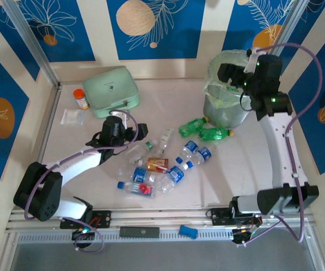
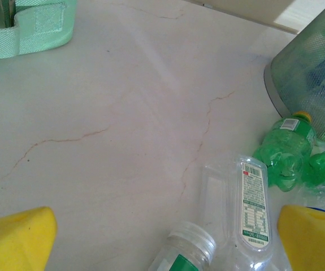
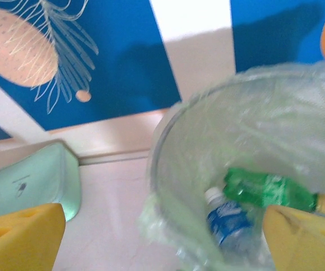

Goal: Put the plastic bottles in the bin

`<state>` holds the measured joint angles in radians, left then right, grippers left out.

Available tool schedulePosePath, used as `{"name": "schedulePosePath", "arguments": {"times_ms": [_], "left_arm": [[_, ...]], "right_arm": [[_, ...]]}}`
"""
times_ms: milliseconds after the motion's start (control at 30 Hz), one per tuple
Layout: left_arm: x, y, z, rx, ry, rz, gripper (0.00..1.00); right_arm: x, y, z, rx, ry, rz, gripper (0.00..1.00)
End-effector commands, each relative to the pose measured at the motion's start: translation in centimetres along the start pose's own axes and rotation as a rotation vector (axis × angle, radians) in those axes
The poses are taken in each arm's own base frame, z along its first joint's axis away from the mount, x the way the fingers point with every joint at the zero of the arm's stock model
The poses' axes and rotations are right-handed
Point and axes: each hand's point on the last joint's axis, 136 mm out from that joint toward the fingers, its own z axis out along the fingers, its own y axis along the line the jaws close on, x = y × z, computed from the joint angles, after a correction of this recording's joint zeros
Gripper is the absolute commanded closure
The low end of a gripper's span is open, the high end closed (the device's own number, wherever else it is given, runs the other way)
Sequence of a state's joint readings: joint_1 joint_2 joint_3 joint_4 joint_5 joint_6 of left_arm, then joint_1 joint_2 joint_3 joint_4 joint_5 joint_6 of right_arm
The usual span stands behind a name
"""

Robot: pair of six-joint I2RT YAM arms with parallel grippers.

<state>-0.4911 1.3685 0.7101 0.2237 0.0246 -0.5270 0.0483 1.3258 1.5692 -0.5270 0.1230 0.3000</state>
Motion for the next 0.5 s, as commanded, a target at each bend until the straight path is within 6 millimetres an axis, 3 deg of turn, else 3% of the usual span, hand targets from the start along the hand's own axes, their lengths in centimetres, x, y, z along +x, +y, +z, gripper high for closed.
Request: {"name": "schedulePosePath", "arguments": {"times_ms": [0,300,467], "left_arm": [[-0.7,-0.1,-0.9,0.004,-0.038,-0.02,0.0],[-0.4,0.4,-1.0,-0.004,-0.049,-0.053,0.0],[0.0,0.6,-1.1,-0.008,-0.043,-0.056,0.0]], "right_arm": [[4.9,1.0,-0.3,-0.049,0.096,0.082,0.09],[17.4,0.7,-1.9,-0.033,0.291,0.33,0.09],[22.7,-0.1,-1.7,0.025,0.404,0.408,0.09]]}}
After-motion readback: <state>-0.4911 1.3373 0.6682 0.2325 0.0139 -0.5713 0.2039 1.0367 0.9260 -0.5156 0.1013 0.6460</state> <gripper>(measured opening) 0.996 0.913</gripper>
